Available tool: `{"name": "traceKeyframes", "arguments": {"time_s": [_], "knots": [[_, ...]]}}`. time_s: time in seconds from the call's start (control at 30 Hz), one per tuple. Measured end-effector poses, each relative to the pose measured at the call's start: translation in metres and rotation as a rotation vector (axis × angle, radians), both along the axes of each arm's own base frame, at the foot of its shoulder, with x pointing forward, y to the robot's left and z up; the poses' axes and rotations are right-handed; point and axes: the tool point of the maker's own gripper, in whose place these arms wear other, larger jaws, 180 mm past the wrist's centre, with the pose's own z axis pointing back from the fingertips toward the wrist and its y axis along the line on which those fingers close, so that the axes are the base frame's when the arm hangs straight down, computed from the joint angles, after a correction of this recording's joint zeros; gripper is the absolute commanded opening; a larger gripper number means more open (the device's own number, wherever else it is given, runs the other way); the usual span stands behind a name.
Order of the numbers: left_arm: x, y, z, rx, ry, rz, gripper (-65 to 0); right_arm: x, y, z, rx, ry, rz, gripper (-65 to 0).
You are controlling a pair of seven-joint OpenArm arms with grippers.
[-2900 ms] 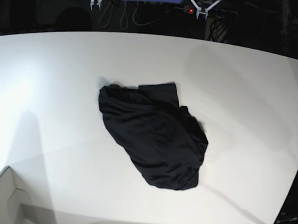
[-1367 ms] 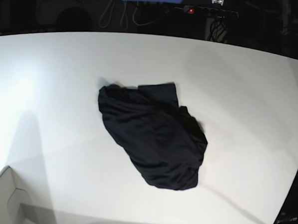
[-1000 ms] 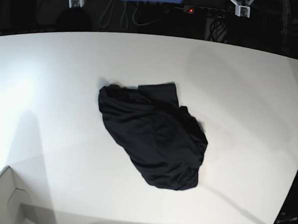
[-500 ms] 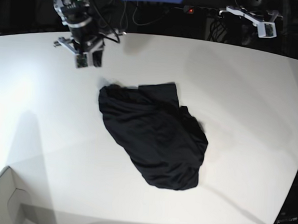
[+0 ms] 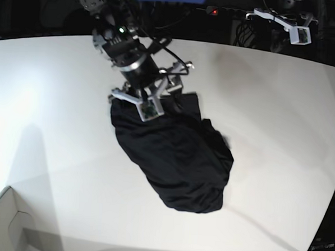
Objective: Layout the t-shirt on the table in an organized manner, then fold the t-shirt properly
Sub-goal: 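Lower the right gripper onto the black shirt and pinch its edge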
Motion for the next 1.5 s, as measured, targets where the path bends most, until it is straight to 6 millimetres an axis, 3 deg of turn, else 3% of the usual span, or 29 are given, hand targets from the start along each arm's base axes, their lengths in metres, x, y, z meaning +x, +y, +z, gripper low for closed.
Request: {"name": "traceKeyframes", "arguments": {"time_s": [0.2,0.37,0.5,0.63,0.83,1.27,1.37,1.5], "knots": [[-0.001,0.000,0.000,0.000,0.000,0.000,-47.7,0.027,0.006,-0.045,-0.065,0.087,-0.004,-30.4],[-0.001,0.000,0.000,0.000,0.002,-0.001,-46.9,0.053,0.017,-0.055,-0.041,0.034,-0.004,-30.4],[-0.006,0.000,-0.001,0.000,0.014,0.000,-46.9,0.045,0.028,-0.082,-0.079,0.059,0.050,-30.4],[-0.009,0.000,-0.002,-0.001,0.022,0.001,-46.9,0.040,0.037,-0.094,-0.075,0.060,0.075,-30.4],[-0.007,0.000,-0.001,0.000,0.017,0.001,-46.9,0.042,0.044,-0.101,-0.065,0.066,0.077,-30.4],[-0.005,0.000,-0.001,0.000,0.014,0.000,-46.9,0.072,0.035,-0.088,-0.090,0.018,0.035,-30.6],[-0.005,0.000,-0.001,0.001,0.014,0.000,-46.9,0.082,0.025,-0.091,-0.112,0.016,-0.008,-35.1],[-0.005,0.000,-0.001,0.000,0.014,0.000,-46.9,0.086,0.020,-0.092,-0.122,0.016,-0.032,-50.3]]}}
